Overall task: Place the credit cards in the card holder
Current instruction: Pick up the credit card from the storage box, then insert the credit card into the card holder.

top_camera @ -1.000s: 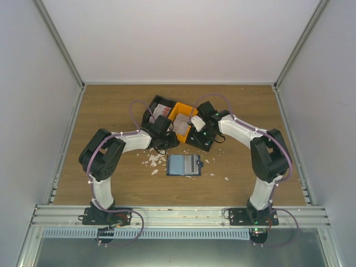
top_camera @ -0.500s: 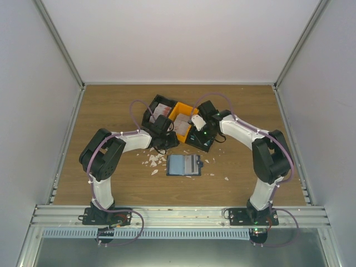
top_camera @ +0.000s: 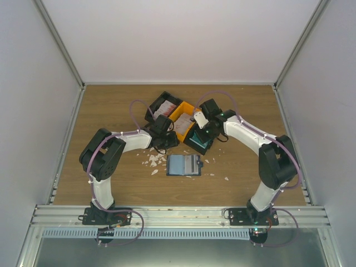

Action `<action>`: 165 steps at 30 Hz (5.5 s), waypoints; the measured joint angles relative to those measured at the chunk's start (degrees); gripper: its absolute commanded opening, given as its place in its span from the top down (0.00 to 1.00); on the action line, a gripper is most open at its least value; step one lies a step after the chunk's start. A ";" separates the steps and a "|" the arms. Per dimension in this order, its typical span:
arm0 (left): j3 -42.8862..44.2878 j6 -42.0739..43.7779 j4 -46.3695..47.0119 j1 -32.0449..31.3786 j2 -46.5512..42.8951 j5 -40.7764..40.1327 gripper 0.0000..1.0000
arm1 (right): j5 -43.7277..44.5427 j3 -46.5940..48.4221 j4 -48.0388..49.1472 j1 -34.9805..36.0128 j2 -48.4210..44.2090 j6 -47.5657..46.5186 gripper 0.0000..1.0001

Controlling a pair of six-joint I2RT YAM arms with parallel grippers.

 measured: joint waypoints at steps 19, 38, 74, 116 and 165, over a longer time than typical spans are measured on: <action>-16.28 0.96 8.96 -0.31 -29.05 -0.37 0.25 | -5.51 -10.38 16.02 0.17 -28.20 15.56 0.99; -28.26 -5.73 23.34 -0.31 -52.81 21.09 0.51 | -34.16 -33.42 72.19 5.27 -33.46 59.30 1.00; -38.34 -3.39 18.21 -0.31 -42.03 17.35 1.00 | 15.74 -31.87 15.67 21.03 -22.23 43.56 0.53; -36.72 -12.41 40.41 -2.19 -15.58 25.16 1.00 | 16.02 -36.02 17.66 20.17 -17.55 51.34 0.62; -33.83 -10.95 36.52 -2.25 -11.93 25.70 1.00 | 12.00 -37.59 23.87 19.12 -17.70 50.05 0.59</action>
